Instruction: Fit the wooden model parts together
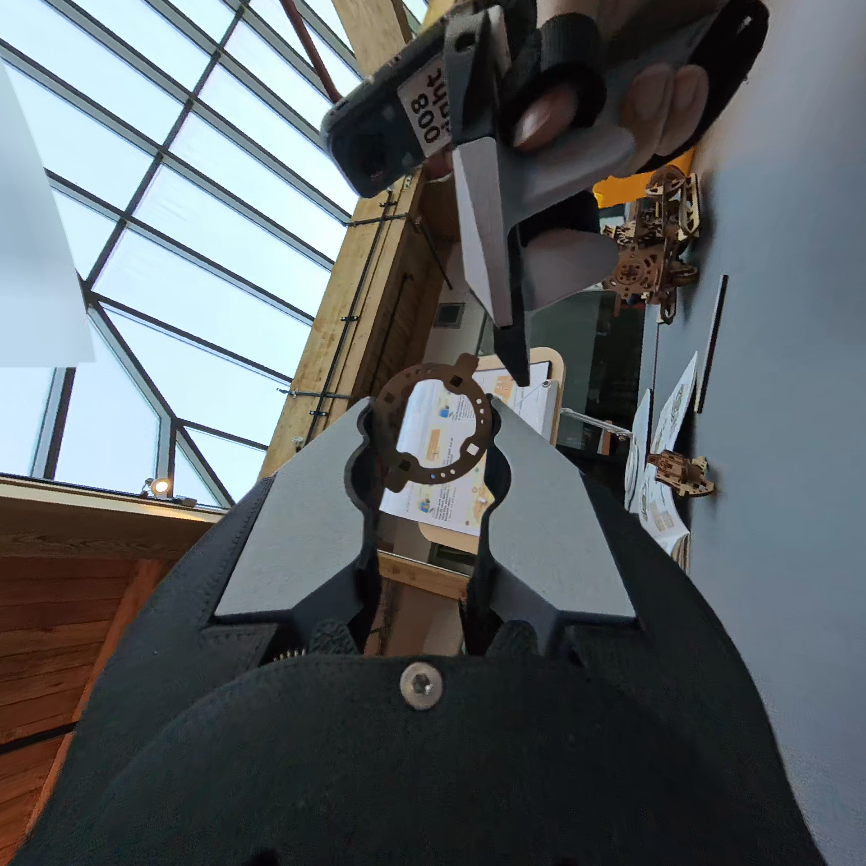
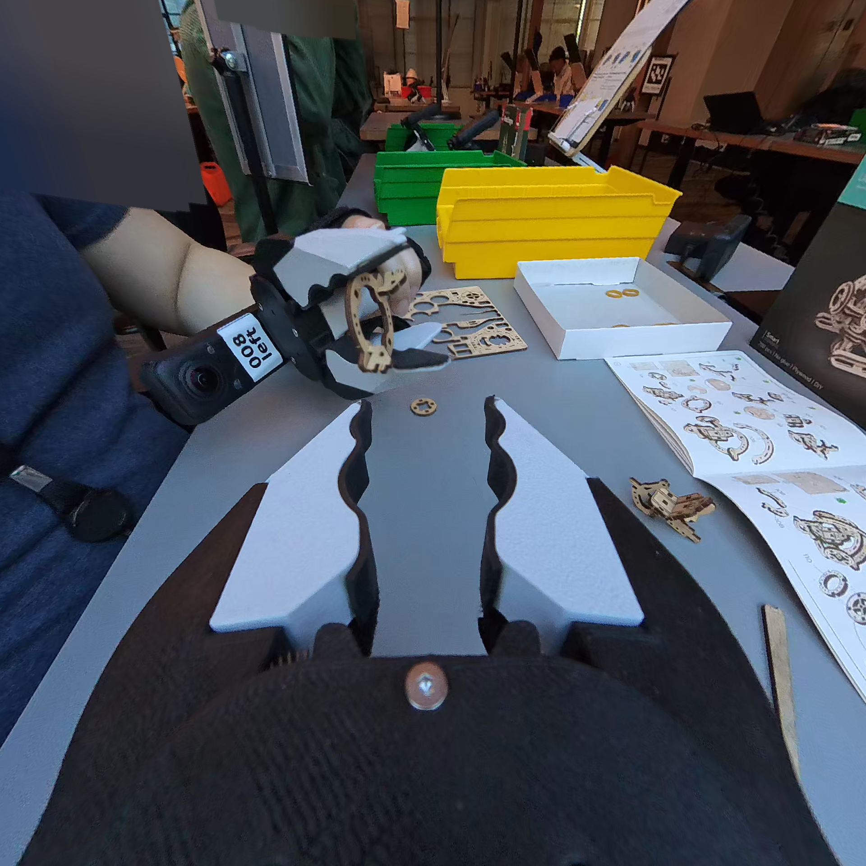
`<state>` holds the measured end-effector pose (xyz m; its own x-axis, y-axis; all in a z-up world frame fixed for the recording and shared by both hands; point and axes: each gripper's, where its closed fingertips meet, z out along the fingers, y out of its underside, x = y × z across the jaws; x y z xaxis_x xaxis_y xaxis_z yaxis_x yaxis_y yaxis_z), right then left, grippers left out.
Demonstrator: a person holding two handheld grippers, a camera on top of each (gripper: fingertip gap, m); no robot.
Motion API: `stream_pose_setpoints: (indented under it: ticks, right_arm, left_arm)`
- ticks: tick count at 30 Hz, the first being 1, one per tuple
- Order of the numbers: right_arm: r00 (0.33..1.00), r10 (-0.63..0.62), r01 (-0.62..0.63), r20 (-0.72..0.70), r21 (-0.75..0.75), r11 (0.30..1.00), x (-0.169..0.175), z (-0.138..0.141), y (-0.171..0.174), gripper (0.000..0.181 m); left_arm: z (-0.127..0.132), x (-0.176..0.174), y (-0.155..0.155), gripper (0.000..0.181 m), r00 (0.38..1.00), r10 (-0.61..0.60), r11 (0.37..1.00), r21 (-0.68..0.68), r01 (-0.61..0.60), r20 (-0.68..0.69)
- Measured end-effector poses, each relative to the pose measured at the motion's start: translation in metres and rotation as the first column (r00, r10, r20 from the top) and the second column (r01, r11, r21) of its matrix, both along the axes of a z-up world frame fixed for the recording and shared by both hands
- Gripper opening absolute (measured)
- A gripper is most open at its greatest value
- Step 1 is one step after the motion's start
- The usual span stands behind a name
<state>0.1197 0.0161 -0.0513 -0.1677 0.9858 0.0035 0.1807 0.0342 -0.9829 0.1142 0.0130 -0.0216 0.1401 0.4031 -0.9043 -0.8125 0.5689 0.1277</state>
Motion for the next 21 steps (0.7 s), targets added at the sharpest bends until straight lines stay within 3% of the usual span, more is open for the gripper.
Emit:
stream_pose_setpoints:
  ticks: [10, 21]
  right_arm:
    - [0.996, 0.09, -0.091, -0.03, -0.033, 0.995, -0.001, 0.004, -0.015, 0.039]
    - [0.993, 0.095, -0.1, -0.067, -0.078, 0.992, 0.003, 0.009, -0.012, 0.035]
  left_arm:
    - [0.033, 0.0, -0.027, 0.042, 0.997, -0.049, 0.99, 0.131, 0.042, 0.054]
    - [0.042, 0.0, -0.04, 0.043, 0.995, -0.079, 0.982, 0.176, 0.068, 0.055]
